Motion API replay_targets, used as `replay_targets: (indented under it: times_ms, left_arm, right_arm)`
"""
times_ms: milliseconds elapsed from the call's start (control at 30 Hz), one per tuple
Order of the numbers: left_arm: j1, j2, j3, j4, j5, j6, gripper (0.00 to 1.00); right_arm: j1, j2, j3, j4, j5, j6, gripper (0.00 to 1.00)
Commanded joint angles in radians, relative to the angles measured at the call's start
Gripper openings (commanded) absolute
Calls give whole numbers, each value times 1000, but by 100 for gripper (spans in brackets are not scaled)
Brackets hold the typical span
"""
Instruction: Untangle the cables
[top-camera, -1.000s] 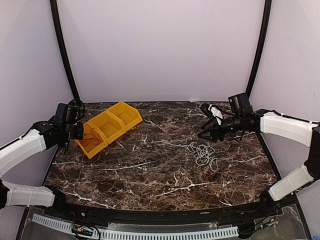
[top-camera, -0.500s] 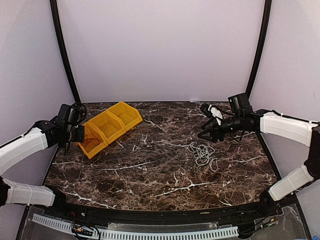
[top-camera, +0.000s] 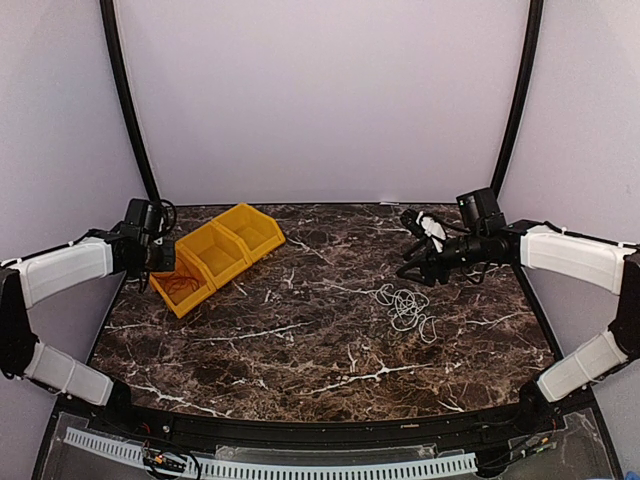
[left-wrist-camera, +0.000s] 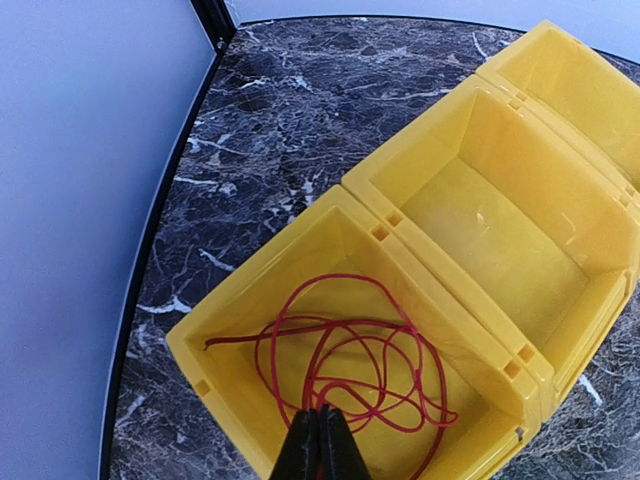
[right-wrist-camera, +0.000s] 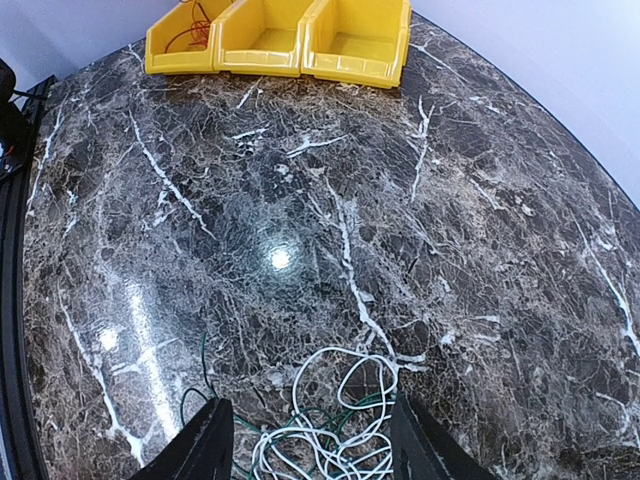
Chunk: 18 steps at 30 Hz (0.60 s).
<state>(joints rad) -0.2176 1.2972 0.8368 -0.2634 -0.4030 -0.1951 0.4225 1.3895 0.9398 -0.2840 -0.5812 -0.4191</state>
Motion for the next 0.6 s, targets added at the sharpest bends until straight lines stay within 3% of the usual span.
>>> replay_targets:
  times_ms: [0,300,567]
  left_arm:
    - [29,59,55,1,91,-46,0]
    - [51,129,35,-10,152,-59,0]
    - [58,119,72,-96,218,-83,18]
  right_arm:
    - [-5,5,-12,24,2,-20,55]
    - [-5,16,-12,19,12,-33,56]
    - [-5,20,-10,17,14,-37,56]
